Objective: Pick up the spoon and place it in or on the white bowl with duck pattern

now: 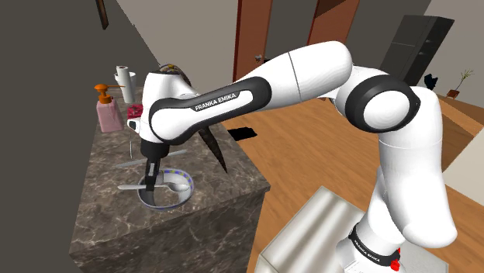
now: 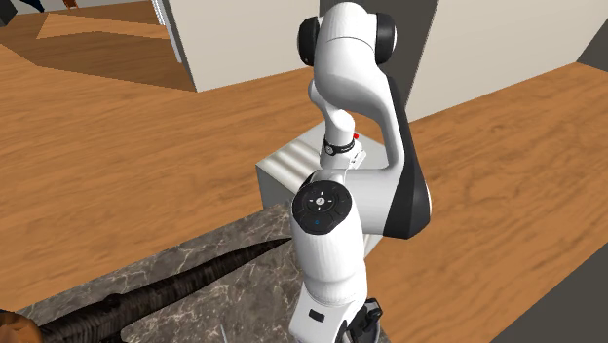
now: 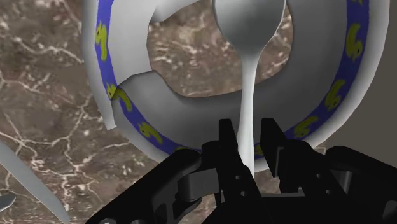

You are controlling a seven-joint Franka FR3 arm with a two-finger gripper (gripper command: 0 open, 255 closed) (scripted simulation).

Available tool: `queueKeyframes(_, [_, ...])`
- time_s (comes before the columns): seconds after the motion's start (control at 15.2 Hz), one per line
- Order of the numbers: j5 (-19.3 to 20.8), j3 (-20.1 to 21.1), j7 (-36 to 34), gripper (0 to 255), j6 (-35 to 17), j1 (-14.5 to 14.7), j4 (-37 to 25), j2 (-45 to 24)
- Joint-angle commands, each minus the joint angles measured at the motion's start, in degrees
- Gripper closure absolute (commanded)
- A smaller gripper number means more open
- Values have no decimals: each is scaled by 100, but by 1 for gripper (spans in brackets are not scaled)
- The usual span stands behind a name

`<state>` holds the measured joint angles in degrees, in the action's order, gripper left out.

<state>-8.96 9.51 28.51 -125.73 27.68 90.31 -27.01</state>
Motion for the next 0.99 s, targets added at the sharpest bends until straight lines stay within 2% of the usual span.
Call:
queueKeyframes(0.0, [1,-1,1,255,-1,-1,5,-1])
queueKeyframes(0.13, [1,-1,1,255,-1,-1,5,-1])
queueKeyframes(0.2, [1,-1,0,0,-2,-1,7,1])
queueKeyframes(0.53, [1,-1,1,0,-1,-1,5,-1])
queueKeyframes(0.79, [-24,-11,11,0,547,-96,-181,351])
queueKeyframes(0.92, [-24,-12,11,0,547,-95,-180,352])
